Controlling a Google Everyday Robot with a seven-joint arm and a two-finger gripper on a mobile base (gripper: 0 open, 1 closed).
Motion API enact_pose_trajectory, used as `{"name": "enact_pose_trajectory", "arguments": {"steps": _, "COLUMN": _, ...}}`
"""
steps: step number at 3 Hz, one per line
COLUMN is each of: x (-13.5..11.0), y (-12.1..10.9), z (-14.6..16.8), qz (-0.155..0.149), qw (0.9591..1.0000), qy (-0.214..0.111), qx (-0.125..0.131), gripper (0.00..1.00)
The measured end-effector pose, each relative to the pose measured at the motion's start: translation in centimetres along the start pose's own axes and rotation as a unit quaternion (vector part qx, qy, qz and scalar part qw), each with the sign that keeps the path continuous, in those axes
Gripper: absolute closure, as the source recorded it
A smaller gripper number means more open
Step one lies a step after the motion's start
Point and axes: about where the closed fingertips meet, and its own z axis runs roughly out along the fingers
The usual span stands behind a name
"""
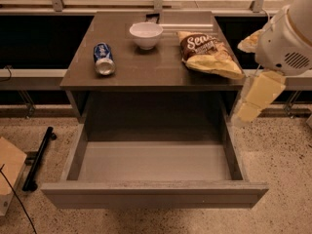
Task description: Place pepsi can into top drawer
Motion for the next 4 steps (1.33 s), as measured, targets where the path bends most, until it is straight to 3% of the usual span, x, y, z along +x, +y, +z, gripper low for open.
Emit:
{"name": "enact_pose_trajectory", "arguments": {"steps": 2, "x": -4.8, "y": -3.6, "z": 4.4, "qz": 0.019, "qw": 0.9966, "qy": -0.079, "qx": 0.008, "gripper": 0.0}}
{"name": "enact_pose_trajectory", "arguments": {"steps": 4, "x": -8.7, "y": -7.1, "z": 8.0, "qz": 0.025, "qw": 0.9923, "qy": -0.12, "qx": -0.017, "gripper": 0.0}}
